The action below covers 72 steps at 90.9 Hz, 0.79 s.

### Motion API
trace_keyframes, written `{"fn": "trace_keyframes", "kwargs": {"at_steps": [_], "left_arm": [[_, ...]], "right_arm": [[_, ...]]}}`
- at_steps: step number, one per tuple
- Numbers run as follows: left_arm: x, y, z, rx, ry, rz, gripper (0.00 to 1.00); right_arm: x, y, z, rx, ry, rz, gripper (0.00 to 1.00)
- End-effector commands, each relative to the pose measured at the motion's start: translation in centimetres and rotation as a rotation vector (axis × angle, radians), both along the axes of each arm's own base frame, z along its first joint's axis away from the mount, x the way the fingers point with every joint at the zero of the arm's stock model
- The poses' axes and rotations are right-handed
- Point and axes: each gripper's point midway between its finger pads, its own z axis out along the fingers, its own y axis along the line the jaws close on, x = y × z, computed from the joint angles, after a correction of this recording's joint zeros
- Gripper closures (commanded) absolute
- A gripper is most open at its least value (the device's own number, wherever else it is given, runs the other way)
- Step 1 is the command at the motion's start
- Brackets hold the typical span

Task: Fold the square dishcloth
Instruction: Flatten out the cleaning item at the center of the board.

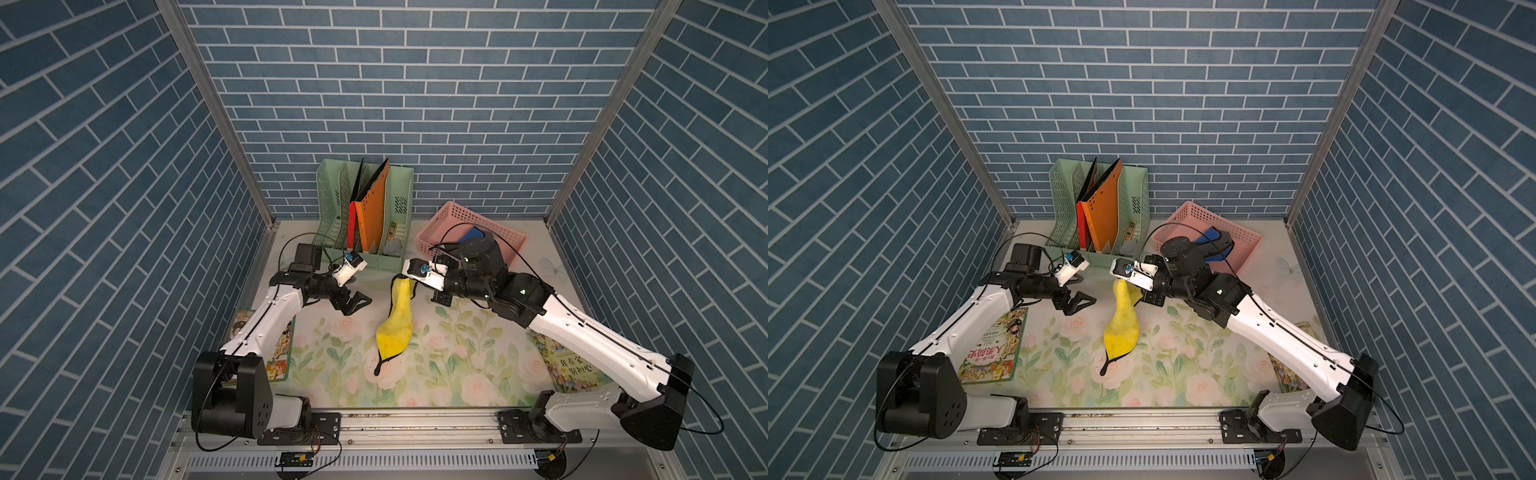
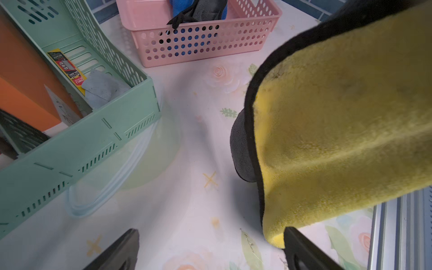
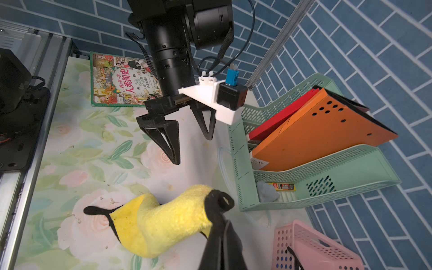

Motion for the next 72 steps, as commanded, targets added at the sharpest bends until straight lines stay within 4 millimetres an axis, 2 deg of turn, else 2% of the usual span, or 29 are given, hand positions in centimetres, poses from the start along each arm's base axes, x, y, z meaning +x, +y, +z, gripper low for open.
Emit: {"fn": "trace_keyframes", "kwargs": {"at_steps": [1,23,34,47,56,64,68,72], "left_arm": [[-2.1,-1.5,-0.3,-0.074,0.019,-0.134,0.00],[-5.7,-4.1,1.0,-0.291,-0.072,-0.386,0.00],[-5.9,-4.9,0.1,-0.240,-0.140,-0.446,0.00],[-5.3,-4.7,-0.6,-0.193,-0.207,-0.465,0.00],[-6.4,-4.4,-0.8,-0.170,-0.223,-0.525,0.02],[-8.6,-4.2,-0.8,-0.173,-0.189,-0.604,0.09],[-9.8,-4.0,-0.7,-0.167,-0.199,-0.665,0.22],[-11.1,-3.8,-0.7,-0.164,-0.184,-0.722,0.39]], "right_arm": [[-0.9,0.3,-1.3,-0.040,-0.058,0.063,1.00],[-3.1,2.8,-1.0,-0.106,-0.123,0.150,1.00],[-3.9,3.7,-0.5,-0.123,-0.146,0.171,1.00],[-4.3,3.9,-0.5,-0.155,-0.153,0.157,1.00],[-4.3,3.6,-0.7,-0.174,-0.156,0.139,1.00],[-4.3,3.4,0.1,-0.142,-0.163,0.126,1.00],[-4.3,3.4,0.5,-0.126,-0.168,0.119,1.00],[-4.3,3.4,0.7,-0.118,-0.170,0.117,1.00]]}}
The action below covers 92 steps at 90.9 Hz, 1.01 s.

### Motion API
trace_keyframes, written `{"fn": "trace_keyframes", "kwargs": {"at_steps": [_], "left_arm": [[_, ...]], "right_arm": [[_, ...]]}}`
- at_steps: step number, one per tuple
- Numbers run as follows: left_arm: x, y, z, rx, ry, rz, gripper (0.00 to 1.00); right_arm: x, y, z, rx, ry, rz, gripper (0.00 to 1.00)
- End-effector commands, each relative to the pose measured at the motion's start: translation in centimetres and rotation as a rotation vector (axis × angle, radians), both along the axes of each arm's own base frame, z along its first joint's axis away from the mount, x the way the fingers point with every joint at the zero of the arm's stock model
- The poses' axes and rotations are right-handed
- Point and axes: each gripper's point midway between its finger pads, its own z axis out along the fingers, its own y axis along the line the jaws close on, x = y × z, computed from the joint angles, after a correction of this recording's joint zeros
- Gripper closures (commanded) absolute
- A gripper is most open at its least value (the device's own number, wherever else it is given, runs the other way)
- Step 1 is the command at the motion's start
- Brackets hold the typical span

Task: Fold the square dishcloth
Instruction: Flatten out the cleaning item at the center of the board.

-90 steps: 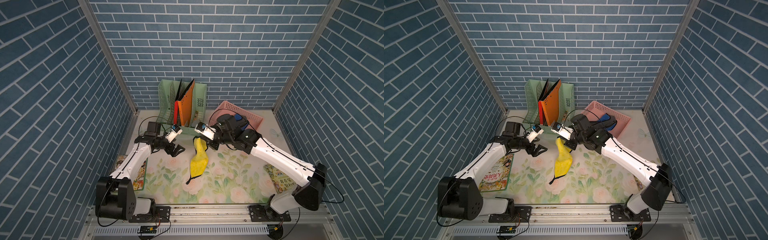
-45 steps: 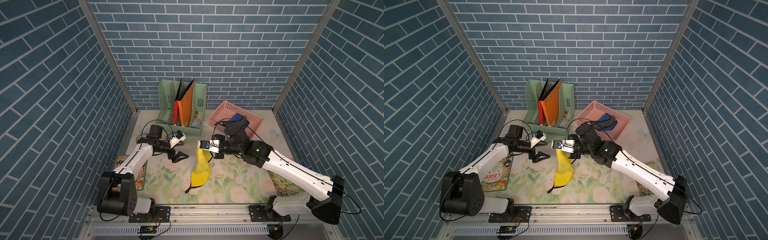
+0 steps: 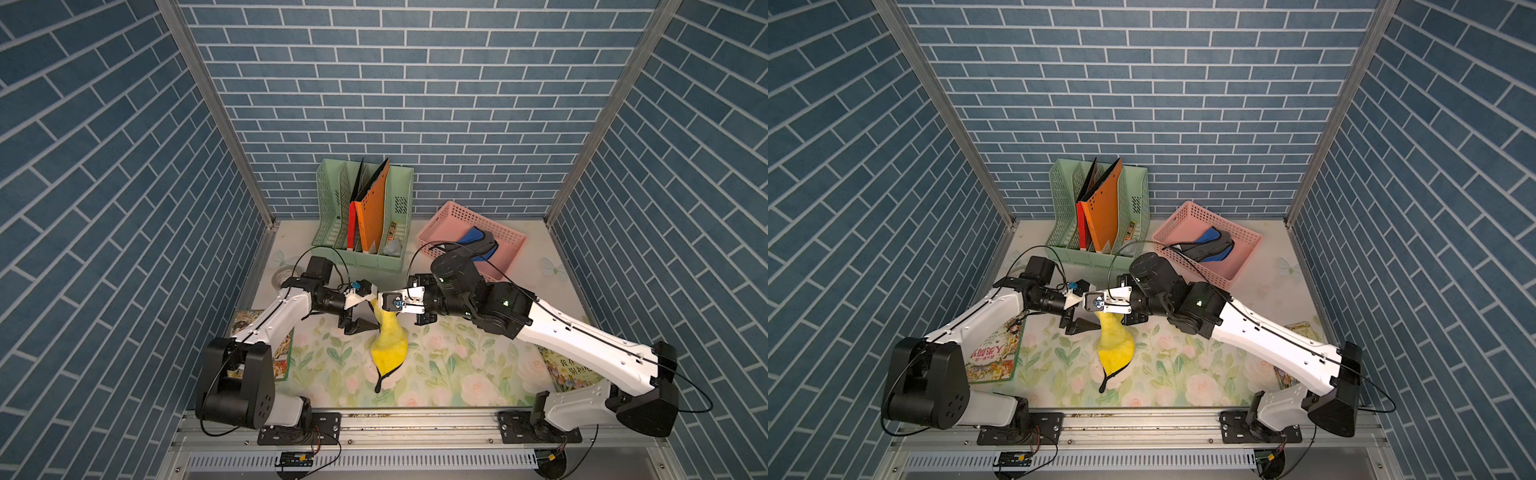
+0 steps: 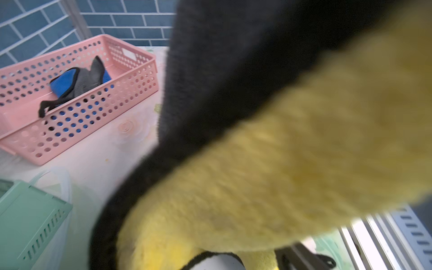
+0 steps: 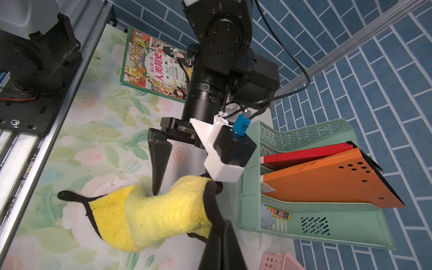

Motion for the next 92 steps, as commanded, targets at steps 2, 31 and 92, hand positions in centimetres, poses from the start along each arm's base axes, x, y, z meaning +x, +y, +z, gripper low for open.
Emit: {"fn": "trace_keyframes", "kwargs": {"at_steps": [2,31,92], "left_arm": [[-4.3,0.6,0.3,0.016,0.000,-0.192,0.49],[-4.8,1.8,1.7,0.065,-0.026,-0.159,1.00],[9.8,6.4,13.9,0.401,-0.463,0.358,1.00]], "right_arm": [[0.1,-0.6,1.7,0.034,-0.031,-0.025,1.00],[0.4,-1.9,0.6,0.032,-0.034,-0.075,1.00],[13.4,-8.0,0.8,0.158,-0.161,-0.445,1.00]]}}
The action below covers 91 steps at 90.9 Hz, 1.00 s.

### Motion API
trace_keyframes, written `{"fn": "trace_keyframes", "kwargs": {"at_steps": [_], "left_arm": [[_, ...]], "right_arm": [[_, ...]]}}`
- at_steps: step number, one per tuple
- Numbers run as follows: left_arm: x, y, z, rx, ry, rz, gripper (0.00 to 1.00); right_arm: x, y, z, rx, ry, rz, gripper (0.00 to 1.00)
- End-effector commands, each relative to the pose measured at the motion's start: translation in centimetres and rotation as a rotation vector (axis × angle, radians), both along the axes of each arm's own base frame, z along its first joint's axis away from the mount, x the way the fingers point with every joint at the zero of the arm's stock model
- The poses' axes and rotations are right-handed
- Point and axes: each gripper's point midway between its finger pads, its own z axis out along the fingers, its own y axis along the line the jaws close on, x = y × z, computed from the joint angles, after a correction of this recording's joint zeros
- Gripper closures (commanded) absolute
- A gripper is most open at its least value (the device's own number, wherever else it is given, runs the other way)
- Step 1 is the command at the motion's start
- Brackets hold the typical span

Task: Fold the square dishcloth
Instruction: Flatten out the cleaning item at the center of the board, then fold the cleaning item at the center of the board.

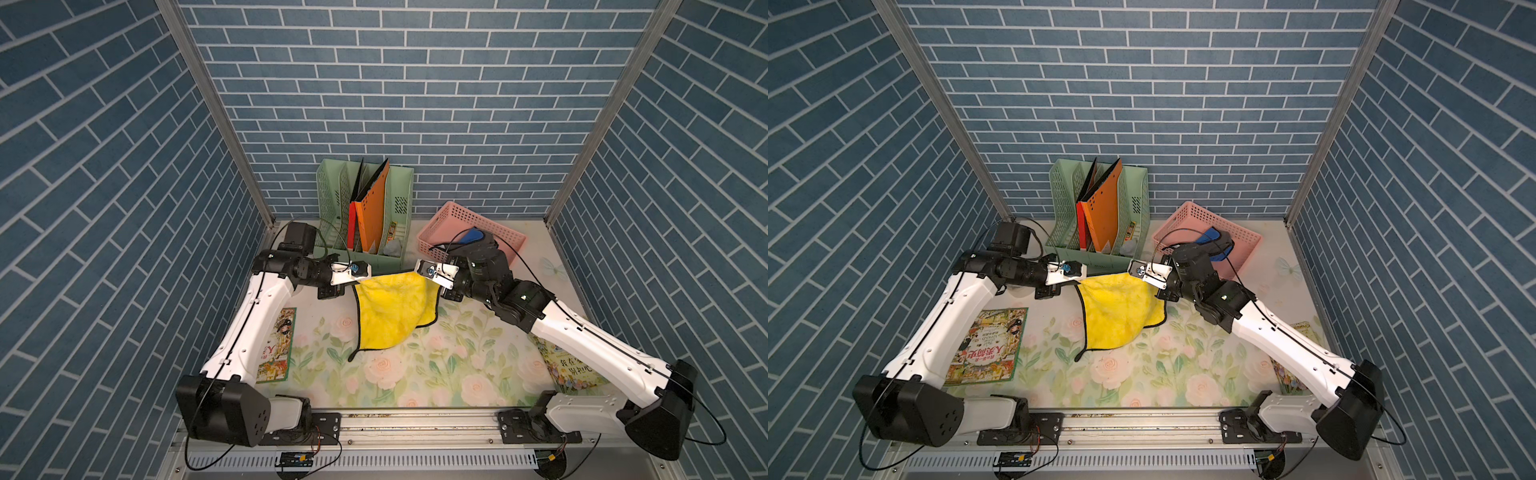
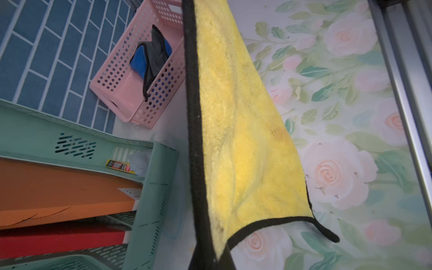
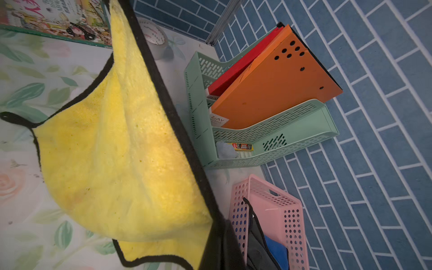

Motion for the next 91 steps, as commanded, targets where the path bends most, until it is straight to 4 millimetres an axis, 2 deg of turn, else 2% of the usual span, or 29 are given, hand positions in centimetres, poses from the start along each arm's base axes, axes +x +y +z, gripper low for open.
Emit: {"fn": "trace_keyframes", "kwargs": {"at_steps": [1,6,12,17,31,35,41,48,54,71,77,82,91], "left_arm": [[3.1,1.0,4.0,-0.001,-0.102,0.136,1.00],[3.0,1.0,5.0,-0.008,-0.113,0.138,1.00],[2.1,1.2,4.3,0.015,-0.090,0.128,1.00],[0.7,1.5,2.4,0.053,-0.038,0.111,1.00],[-3.7,2.9,-3.9,0.143,0.093,0.097,1.00],[-5.2,3.3,-5.9,0.173,0.136,0.085,1.00],[-7.3,3.9,-8.6,0.200,0.201,0.089,1.00],[-9.9,4.2,-11.5,0.215,0.289,0.078,1.00],[-11.6,4.2,-13.8,0.216,0.355,0.073,1.00],[-14.9,3.7,-17.5,0.208,0.508,0.057,1.00],[-15.0,3.6,-18.1,0.212,0.529,0.066,1.00],[-15.2,3.6,-18.4,0.212,0.552,0.070,1.00],[-15.8,3.5,-19.0,0.205,0.585,0.064,1.00]], "right_arm": [[2.9,0.0,3.1,0.064,-0.137,-0.073,1.00],[3.8,-0.6,3.3,0.070,-0.163,-0.107,1.00],[4.0,-1.3,2.8,0.070,-0.174,-0.129,1.00],[3.3,-1.6,2.2,0.067,-0.166,-0.116,1.00],[-1.2,-1.3,1.2,0.128,-0.117,-0.019,1.00],[-2.9,-0.7,-0.5,0.118,-0.031,0.030,1.00],[-5.8,0.1,-4.5,0.069,0.115,0.077,1.00],[-8.9,0.3,-9.5,0.021,0.282,0.075,1.00],[-11.2,0.5,-12.9,0.024,0.440,0.036,1.00],[-18.1,0.6,-20.8,-0.022,0.863,-0.039,1.00],[-19.3,0.3,-22.6,-0.036,0.975,-0.079,1.00],[-19.9,0.2,-23.4,-0.033,1.026,-0.090,1.00],[-20.0,0.8,-22.8,0.018,1.034,-0.059,1.00]]}}
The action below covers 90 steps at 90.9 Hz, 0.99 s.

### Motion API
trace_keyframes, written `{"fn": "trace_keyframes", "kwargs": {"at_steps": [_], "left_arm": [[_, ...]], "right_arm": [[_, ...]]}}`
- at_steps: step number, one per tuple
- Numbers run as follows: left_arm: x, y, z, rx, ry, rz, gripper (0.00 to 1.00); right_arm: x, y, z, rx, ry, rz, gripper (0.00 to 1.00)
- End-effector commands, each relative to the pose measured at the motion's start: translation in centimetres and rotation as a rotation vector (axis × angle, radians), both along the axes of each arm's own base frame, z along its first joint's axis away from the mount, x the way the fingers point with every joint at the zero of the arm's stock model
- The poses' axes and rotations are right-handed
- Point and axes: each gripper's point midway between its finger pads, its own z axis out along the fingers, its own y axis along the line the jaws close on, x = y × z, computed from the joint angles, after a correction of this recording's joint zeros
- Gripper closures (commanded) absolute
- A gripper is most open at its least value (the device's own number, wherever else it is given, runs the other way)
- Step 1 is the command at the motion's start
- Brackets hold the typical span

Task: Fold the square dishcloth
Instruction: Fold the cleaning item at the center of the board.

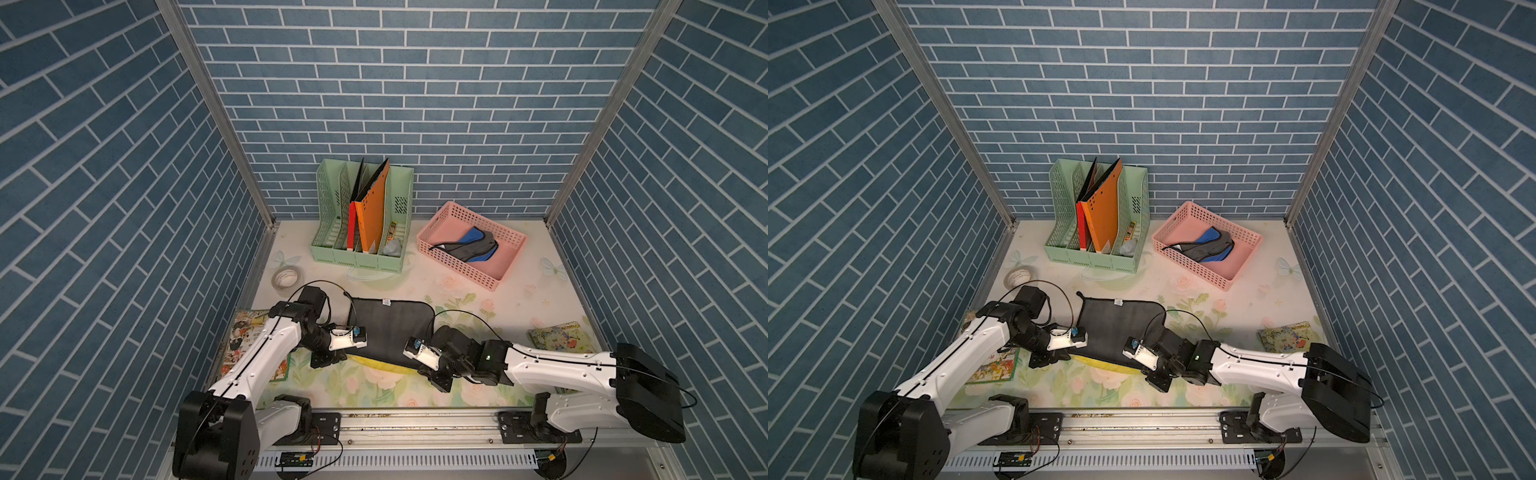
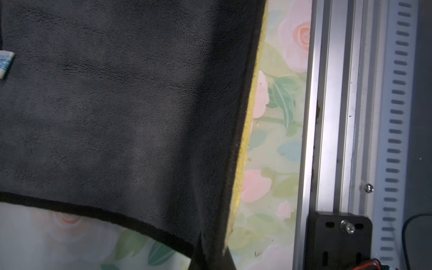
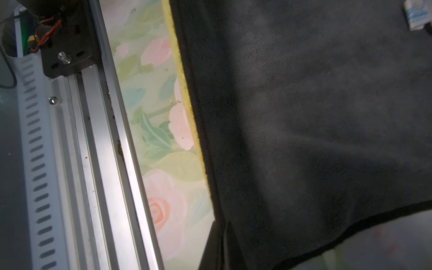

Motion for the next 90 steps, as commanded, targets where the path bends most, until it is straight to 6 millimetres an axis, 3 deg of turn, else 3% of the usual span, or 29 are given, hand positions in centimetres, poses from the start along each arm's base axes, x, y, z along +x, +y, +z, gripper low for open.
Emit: {"fn": "trace_keyframes", "kwargs": {"at_steps": [1,10,26,39,64,80,90], "left_arm": [[-0.8,0.0,-0.8,0.002,0.047,0.016,1.00],[0.0,-0.1,-1.5,0.001,0.023,0.027,0.99],[4.4,0.0,-1.1,0.022,-0.092,0.100,0.99],[7.9,-0.4,-0.5,0.024,-0.110,0.145,0.99],[14.3,-0.4,-1.6,0.068,-0.124,0.254,1.00],[16.1,0.4,-2.9,0.127,-0.114,0.280,1.00],[15.8,0.5,-3.9,0.140,-0.084,0.279,1.00]], "right_arm": [[-0.8,0.3,0.3,0.048,0.122,-0.073,1.00],[1.6,0.5,1.7,0.090,0.078,-0.103,1.00],[6.9,0.4,2.9,0.068,0.022,-0.161,1.00],[10.8,0.1,3.1,0.024,-0.017,-0.188,1.00],[15.9,-0.3,1.7,-0.032,-0.035,-0.210,1.00],[18.3,0.2,0.7,-0.055,-0.004,-0.221,1.00],[19.2,0.9,-0.2,-0.065,0.002,-0.211,1.00]]}}
